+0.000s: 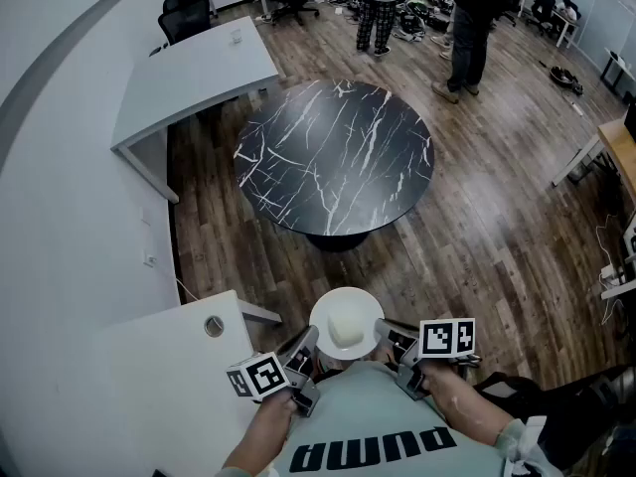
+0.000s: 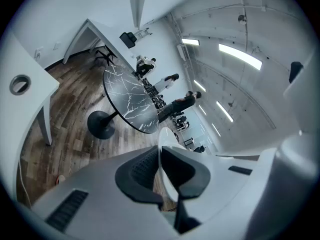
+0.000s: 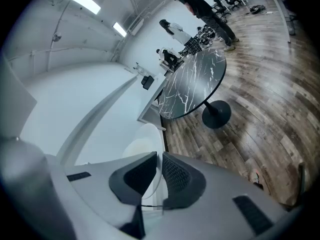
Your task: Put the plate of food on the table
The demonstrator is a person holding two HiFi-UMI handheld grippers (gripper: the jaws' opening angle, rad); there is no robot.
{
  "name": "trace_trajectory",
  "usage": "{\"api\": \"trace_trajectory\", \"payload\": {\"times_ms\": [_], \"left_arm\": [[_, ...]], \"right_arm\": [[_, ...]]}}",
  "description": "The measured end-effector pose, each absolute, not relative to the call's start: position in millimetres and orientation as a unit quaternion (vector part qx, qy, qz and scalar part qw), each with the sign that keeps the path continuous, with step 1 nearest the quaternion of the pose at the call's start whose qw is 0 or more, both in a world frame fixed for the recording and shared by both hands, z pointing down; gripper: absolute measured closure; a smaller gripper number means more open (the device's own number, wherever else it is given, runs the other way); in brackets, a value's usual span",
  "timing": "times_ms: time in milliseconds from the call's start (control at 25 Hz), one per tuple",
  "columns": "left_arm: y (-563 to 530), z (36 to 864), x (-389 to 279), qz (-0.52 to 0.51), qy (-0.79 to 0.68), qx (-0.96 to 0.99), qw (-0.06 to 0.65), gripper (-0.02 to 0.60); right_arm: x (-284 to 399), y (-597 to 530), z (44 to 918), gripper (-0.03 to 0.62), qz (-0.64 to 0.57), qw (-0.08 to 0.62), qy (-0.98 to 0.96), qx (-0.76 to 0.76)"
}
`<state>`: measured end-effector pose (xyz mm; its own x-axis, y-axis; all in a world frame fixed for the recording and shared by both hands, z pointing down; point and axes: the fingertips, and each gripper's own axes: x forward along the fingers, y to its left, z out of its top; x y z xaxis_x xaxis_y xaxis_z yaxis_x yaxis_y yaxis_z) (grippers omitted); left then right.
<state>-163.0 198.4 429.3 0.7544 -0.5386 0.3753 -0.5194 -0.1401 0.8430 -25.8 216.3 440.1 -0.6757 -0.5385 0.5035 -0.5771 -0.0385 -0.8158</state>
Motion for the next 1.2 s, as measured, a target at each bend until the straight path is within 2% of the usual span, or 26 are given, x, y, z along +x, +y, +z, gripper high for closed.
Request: {"api": "trace_trajectory", "payload": {"times_ms": [680,1200], "left_arm": [[168,424,-201,-0.044,-0.333,0.766,0.548,0.555],[103,412,-151,-0.023,-0.369,0.766,0.525,0.555]], "right_arm": [[-64,181,431,0.553,0.570,0.023,-0.702,0.425],[-13,111,430,0.553,0.574,-0.007,-0.718,0.394]]}}
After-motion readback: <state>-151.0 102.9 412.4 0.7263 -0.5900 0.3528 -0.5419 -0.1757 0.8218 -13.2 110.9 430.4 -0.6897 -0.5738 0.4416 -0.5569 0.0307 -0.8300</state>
